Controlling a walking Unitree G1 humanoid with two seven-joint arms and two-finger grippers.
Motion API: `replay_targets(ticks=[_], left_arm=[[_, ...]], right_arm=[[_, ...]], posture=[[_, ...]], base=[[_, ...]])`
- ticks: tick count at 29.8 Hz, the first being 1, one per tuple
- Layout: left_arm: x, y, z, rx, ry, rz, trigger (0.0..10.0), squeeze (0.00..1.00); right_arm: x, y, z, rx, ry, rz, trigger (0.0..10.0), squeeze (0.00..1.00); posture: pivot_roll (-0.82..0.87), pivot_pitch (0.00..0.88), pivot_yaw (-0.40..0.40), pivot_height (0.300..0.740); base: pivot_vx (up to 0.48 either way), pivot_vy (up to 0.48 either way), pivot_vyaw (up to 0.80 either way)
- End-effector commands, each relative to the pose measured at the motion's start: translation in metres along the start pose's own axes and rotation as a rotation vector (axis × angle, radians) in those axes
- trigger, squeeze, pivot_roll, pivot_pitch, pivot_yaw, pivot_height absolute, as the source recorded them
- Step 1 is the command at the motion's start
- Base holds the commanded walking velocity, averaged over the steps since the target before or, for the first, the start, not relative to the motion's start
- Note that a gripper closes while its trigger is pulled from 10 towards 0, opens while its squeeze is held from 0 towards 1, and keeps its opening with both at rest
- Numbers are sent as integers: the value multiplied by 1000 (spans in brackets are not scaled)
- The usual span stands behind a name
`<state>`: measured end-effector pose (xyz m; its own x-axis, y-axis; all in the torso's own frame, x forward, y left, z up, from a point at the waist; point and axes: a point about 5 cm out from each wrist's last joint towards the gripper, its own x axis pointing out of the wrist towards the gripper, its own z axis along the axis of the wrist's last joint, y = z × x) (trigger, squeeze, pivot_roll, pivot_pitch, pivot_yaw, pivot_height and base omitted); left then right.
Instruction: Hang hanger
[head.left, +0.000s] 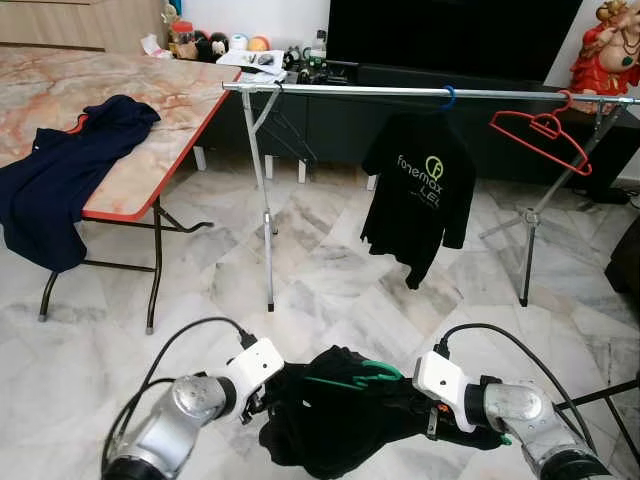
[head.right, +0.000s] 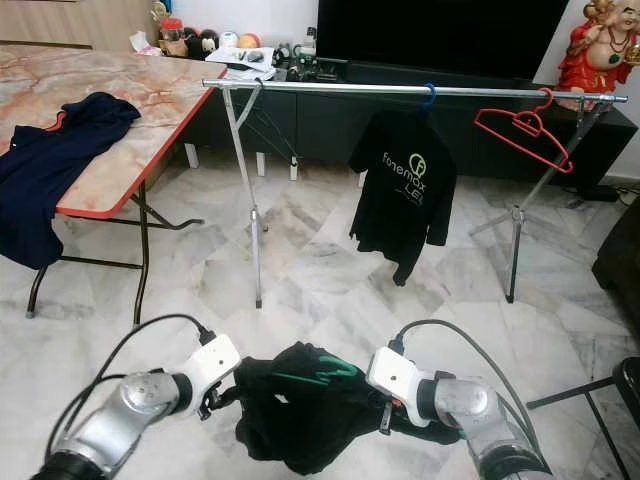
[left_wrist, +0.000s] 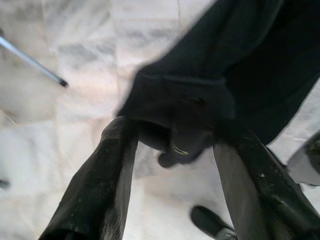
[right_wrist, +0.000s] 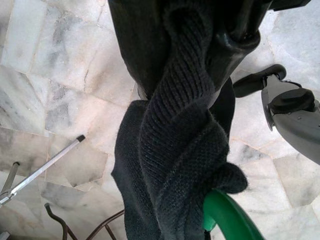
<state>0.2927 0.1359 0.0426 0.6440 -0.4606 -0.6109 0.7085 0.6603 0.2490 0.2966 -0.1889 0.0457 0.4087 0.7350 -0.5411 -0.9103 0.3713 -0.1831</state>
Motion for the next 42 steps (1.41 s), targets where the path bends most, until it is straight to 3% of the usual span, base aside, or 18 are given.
replay_targets(ticks=[1,4,9,19,26,34,35,36,37,38,39,42], left_arm=[[1,0,-3,-5,33,3,10000,0],[3,-3,-5,-21,55,-3,10000,0],[6,-13,-4,-129,44,-69,10000,0],[8,-14,-3,-306,12,-66,10000,0],[15,3,-1,-449,-5,157,10000,0],[19,7,2,-485,-16,236,10000,0],[20,7,2,-487,-15,239,8784,0],[20,6,2,-486,-15,238,8784,0],[21,6,2,-487,-18,236,2510,0],[21,5,2,-489,-20,235,471,0],[21,5,2,-488,-22,226,0,0],[22,1,4,-473,-31,200,0,0]], right_arm=[[-1,-8,10,-27,-42,-28,0,0],[0,-9,11,-30,-39,-33,0,0],[4,-10,15,-32,-41,-49,0,0],[10,-8,17,-17,-56,-68,0,0],[14,-2,15,-8,-59,-42,0,0],[11,-3,14,-9,-51,-39,0,0],[11,-3,13,-9,-49,-39,0,0],[11,-3,13,-8,-49,-39,0,0],[10,-3,13,-7,-49,-39,0,0],[10,-3,13,-7,-49,-39,0,0],[10,-3,13,-8,-49,-39,0,0],[10,-3,13,-7,-49,-37,0,0]], posture=[[15,62,-65,740],[18,63,-70,740],[19,67,-72,740],[19,72,-76,740],[16,75,-80,740],[9,77,-85,740],[8,77,-85,740],[8,77,-85,740],[7,77,-86,740],[7,77,-86,740],[6,77,-86,740],[6,78,-87,740]], base=[[0,0,0],[0,0,0],[0,0,0],[0,0,0],[0,0,0],[0,0,0],[0,0,0],[0,0,0],[0,0,0],[0,0,0],[0,0,0],[0,0,0]])
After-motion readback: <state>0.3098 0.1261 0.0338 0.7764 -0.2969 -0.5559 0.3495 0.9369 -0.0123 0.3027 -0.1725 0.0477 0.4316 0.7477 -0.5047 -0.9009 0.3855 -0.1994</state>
